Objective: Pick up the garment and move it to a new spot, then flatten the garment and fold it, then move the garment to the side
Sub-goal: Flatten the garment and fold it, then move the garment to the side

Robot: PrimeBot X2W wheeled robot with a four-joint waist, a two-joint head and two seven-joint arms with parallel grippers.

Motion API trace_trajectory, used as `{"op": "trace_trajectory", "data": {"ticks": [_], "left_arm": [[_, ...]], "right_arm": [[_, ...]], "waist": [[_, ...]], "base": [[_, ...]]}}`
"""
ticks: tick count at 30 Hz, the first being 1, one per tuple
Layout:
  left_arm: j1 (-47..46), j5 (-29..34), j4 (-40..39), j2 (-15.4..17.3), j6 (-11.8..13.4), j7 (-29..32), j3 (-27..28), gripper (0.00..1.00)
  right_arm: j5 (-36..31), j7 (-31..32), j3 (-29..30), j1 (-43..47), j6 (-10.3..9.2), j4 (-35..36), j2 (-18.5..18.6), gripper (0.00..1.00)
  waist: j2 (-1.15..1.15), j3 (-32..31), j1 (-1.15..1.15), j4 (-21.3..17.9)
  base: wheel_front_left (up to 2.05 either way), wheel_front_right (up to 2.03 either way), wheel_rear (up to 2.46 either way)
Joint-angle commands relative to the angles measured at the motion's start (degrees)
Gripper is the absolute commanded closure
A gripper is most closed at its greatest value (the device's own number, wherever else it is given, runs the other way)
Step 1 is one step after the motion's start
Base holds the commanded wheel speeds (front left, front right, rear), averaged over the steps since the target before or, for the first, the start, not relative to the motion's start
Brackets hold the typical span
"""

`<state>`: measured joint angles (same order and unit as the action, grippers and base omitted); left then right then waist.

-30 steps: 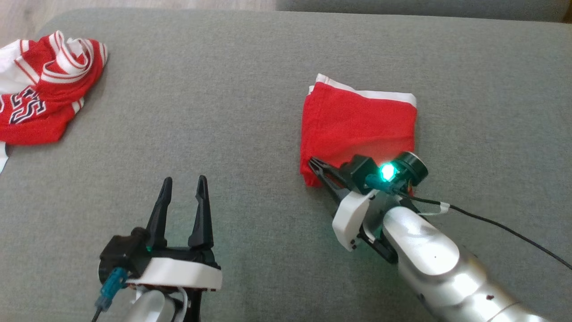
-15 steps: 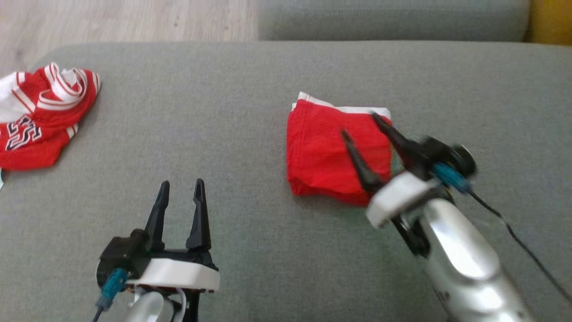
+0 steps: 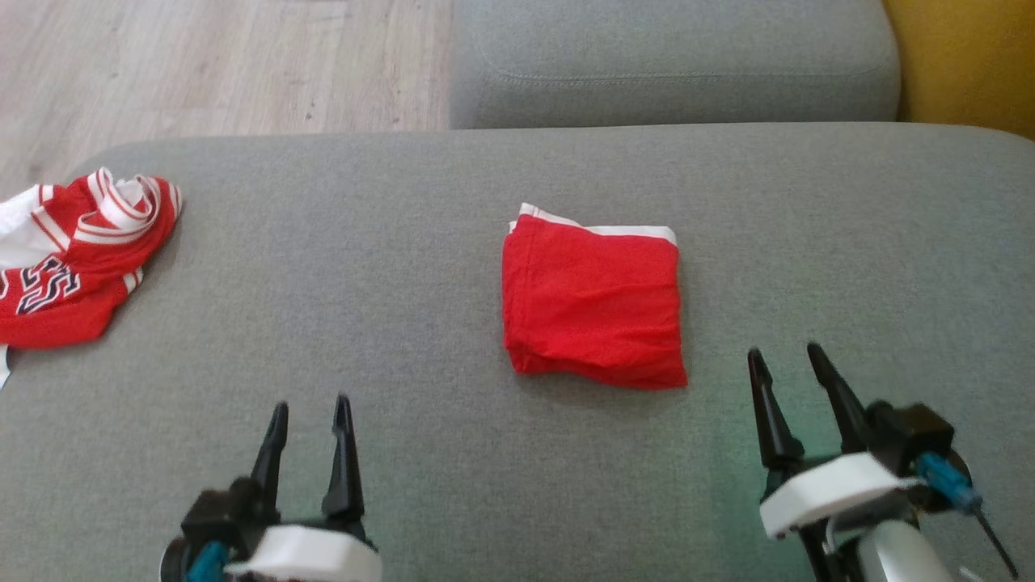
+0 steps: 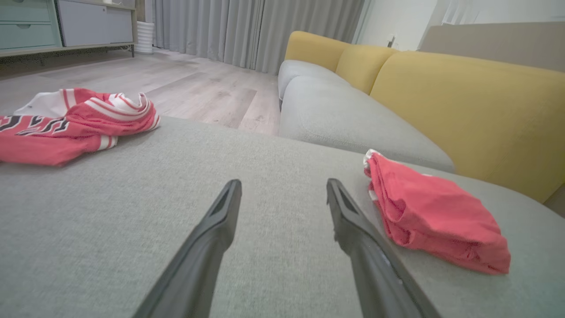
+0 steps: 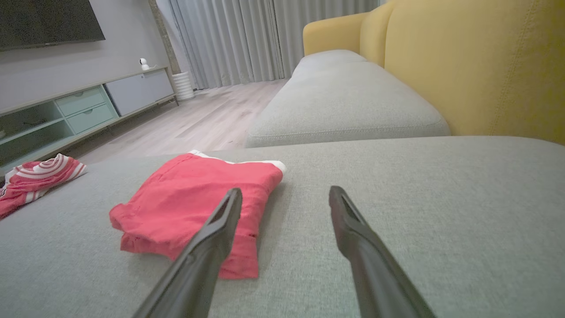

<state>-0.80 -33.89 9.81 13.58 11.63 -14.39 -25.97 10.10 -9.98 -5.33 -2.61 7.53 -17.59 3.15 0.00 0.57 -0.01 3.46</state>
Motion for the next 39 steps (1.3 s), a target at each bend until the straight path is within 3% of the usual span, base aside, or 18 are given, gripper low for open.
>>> {"op": "trace_trajectory", "data": {"ticks": [1, 14, 30, 35, 39], "left_arm": [[-1.81, 0.7, -1.29, 0.64, 0.41, -0.58, 2.31, 0.0], [0.79, 2.69, -0.08, 0.3, 0.06, -0.6, 3.66, 0.0], [0.32, 3.76, -0.28, -0.57, -0.51, -0.61, 4.04, 0.0], [-0.59, 4.1, -0.63, -0.91, -0.72, -0.61, 4.17, 0.0], [-1.55, 4.55, -0.95, -1.4, -0.98, -0.61, 4.39, 0.0]], "right_arm": [[0.18, 0.26, -1.14, -1.43, -0.04, 2.41, -0.26, 0.0], [0.31, 2.28, -0.06, 2.14, -0.04, 6.54, -0.27, 0.0], [0.25, 4.3, 0.03, 1.32, -0.04, 5.25, -0.27, 0.0], [0.45, 7.66, 0.19, -3.01, -0.04, 4.12, -0.27, 0.0], [0.8, 14.34, -0.12, -9.54, -0.04, 3.05, -0.27, 0.0]], "waist": [[0.0, -0.25, 0.01, -0.19], [0.0, -0.56, 0.01, 0.0], [0.0, 0.35, 0.01, 0.88], [0.0, 1.81, 0.01, 1.54], [0.0, 3.3, 0.01, 2.3]], "base": [[0.0, 0.0, 0.0], [0.0, 0.0, 0.0], [0.0, 0.0, 0.0], [0.0, 0.0, 0.0], [0.0, 0.0, 0.0]]}}
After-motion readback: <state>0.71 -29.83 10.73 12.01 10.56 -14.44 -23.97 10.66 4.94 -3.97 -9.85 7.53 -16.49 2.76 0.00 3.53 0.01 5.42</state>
